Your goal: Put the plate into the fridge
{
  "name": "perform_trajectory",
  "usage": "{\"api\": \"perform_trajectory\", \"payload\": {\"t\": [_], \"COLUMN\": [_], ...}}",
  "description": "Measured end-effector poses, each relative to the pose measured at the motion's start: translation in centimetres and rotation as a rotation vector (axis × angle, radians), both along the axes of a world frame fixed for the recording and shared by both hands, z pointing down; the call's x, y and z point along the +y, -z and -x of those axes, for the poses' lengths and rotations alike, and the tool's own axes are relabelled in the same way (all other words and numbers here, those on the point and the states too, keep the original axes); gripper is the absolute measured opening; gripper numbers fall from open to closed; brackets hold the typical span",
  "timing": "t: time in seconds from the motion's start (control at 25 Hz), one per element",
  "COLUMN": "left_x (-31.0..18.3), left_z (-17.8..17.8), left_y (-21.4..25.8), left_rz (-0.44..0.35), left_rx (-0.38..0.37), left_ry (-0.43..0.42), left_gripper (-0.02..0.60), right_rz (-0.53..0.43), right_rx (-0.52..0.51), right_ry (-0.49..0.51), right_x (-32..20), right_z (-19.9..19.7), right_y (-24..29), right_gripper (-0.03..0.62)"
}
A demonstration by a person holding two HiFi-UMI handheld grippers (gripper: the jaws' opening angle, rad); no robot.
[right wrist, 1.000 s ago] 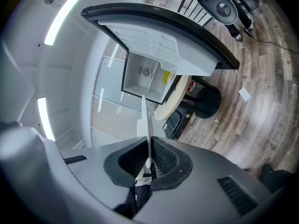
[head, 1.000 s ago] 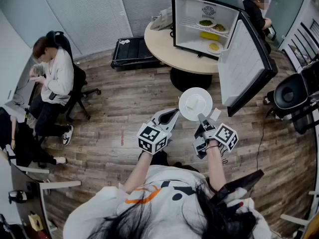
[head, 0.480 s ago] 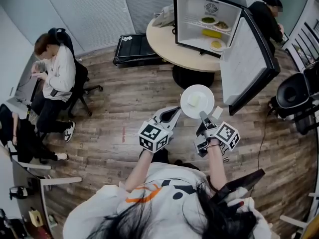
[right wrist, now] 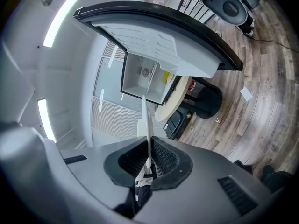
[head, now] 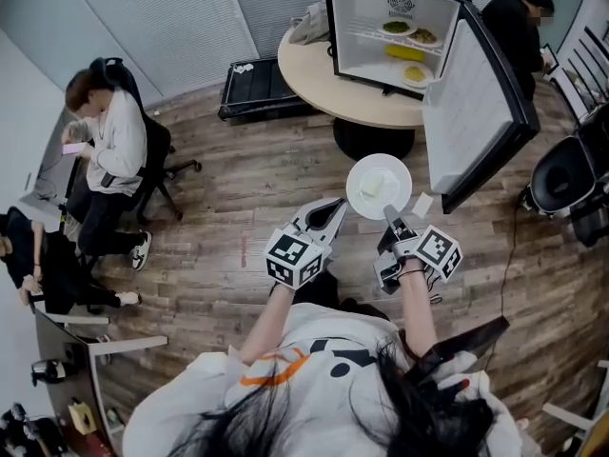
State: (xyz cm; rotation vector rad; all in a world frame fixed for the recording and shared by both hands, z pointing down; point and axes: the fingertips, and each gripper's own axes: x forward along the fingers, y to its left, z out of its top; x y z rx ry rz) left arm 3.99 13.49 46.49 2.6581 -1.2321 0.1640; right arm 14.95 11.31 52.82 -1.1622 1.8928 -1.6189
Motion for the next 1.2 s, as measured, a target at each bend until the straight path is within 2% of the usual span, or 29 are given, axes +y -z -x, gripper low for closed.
{"api": "perform_trajectory", "payload": {"t": [0.36, 0.68, 1.2], "left_x": [-3.4, -9.2, -20.1], "left_z": [1.5, 3.0, 10.7], "left_y": [-1.3, -2.1, -1.7], "left_rz": [0.026, 0.044, 0.047], "left_rx": [0.001, -0.013, 0.016], "left_ry": [0.011, -0.045, -0.076], "left_gripper": [0.011, 0.011, 0.011], "right_rz": [0.023, 0.038, 0.053], "right_rx": [-0.011, -0.006, 0.005], "right_ry": [-0.017, -0.06, -0.126], "right_x": [-3.0, -9.2, -19.3], "right_z": [0.5, 2.4, 8.1], "right_y": [-0.8, -1.2, 0.0], "right_gripper": [0.026, 0.026, 0.026]}}
